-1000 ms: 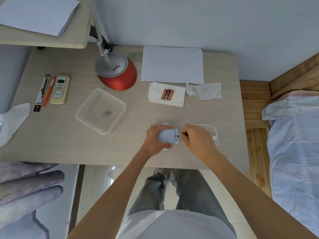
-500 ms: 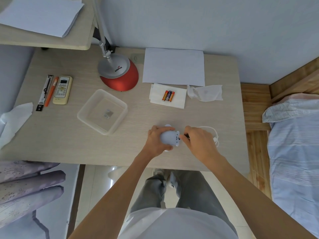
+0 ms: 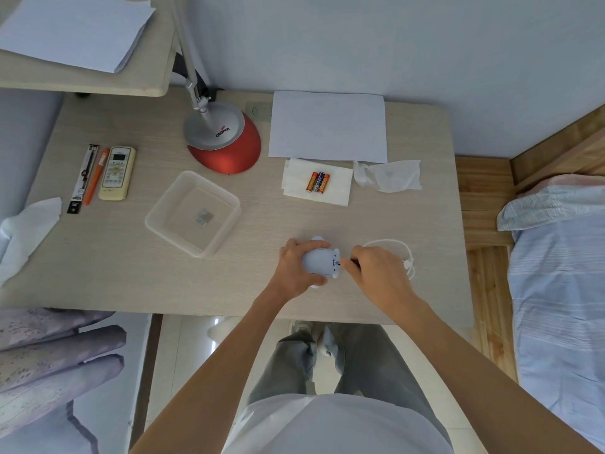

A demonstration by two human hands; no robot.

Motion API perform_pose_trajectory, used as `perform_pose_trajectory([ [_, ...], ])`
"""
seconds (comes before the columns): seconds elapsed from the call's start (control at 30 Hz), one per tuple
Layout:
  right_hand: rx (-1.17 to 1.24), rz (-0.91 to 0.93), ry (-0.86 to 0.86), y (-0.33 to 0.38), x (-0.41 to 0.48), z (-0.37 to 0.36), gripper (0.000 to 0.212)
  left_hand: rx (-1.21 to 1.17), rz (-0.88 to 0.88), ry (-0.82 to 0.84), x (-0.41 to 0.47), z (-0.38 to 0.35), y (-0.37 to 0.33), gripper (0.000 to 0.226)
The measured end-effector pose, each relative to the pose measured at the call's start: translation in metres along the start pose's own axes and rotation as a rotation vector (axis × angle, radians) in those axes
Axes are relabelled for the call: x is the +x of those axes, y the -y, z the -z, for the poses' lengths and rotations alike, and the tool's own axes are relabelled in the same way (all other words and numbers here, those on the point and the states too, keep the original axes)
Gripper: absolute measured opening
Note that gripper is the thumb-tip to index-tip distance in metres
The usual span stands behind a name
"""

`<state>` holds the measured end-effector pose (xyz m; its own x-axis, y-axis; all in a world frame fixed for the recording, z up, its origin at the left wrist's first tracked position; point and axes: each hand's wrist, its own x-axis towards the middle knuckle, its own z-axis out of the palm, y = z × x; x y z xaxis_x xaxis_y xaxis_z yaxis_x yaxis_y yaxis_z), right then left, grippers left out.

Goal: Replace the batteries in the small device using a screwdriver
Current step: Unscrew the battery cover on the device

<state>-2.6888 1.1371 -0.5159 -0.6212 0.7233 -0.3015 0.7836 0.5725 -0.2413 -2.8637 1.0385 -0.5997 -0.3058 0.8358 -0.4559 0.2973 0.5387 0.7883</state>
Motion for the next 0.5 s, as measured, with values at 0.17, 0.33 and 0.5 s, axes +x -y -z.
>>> perform_pose_trajectory([
  [0.17, 0.029, 0.053, 0.025, 0.007, -0.0064, 0.0069, 0.028, -0.011, 0.01, 0.001, -0.0009, 0.0012, -0.0015, 0.081],
  [0.33, 0.011, 0.053, 0.058, 0.0073, -0.0067, 0.0069, 0.016, -0.005, 0.009, 0.005, -0.0008, 0.001, -0.002, 0.08],
  [0.5, 0.006, 0.002, 0.023, 0.007, -0.0031, 0.004, 0.025, 0.009, 0.004, 0.001, -0.0003, -0.0006, -0.0019, 0.08],
])
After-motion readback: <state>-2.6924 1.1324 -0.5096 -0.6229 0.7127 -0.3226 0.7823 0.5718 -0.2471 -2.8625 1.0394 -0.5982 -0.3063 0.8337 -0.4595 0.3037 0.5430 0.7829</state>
